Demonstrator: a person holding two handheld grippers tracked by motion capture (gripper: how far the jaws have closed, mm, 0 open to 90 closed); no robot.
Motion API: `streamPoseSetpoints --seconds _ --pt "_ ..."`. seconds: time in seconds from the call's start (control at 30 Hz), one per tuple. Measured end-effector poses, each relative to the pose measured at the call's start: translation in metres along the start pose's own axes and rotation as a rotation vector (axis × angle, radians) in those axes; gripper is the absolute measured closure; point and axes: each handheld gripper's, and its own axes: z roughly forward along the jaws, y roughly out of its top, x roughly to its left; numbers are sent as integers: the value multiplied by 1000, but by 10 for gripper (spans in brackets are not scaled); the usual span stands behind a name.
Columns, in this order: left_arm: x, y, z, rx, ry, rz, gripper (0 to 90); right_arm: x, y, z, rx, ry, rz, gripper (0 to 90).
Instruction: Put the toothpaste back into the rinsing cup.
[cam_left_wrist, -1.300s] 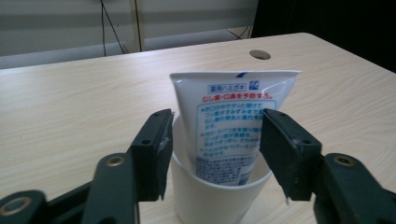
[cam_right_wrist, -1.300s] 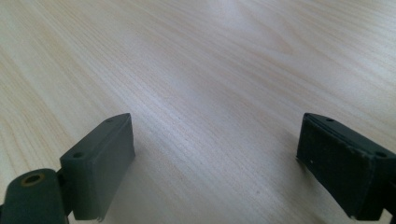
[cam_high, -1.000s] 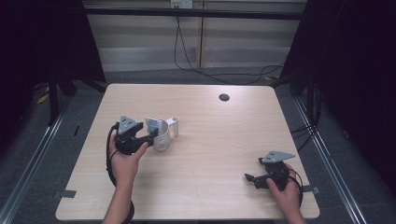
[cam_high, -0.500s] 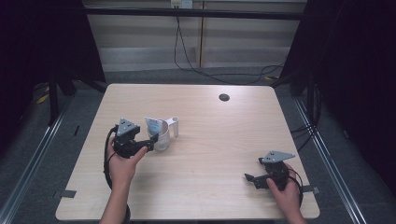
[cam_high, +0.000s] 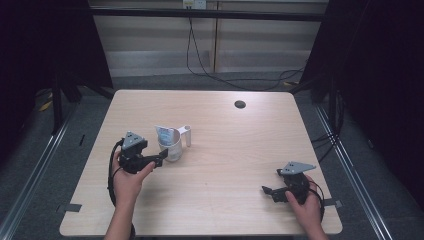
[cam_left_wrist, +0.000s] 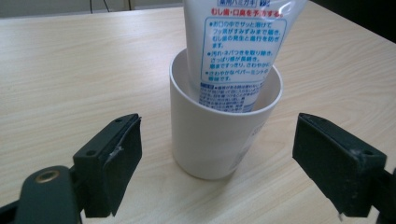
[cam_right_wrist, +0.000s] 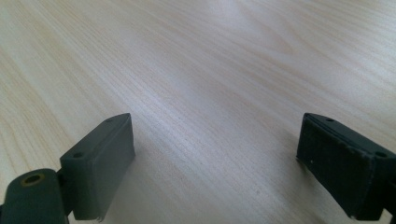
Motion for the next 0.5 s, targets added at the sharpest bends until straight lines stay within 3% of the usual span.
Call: streamPoseSetpoints --seconds 0.5 --pt "8 -10 -4 30 -41 -35 151 0 0 0 0 0 -1 106"
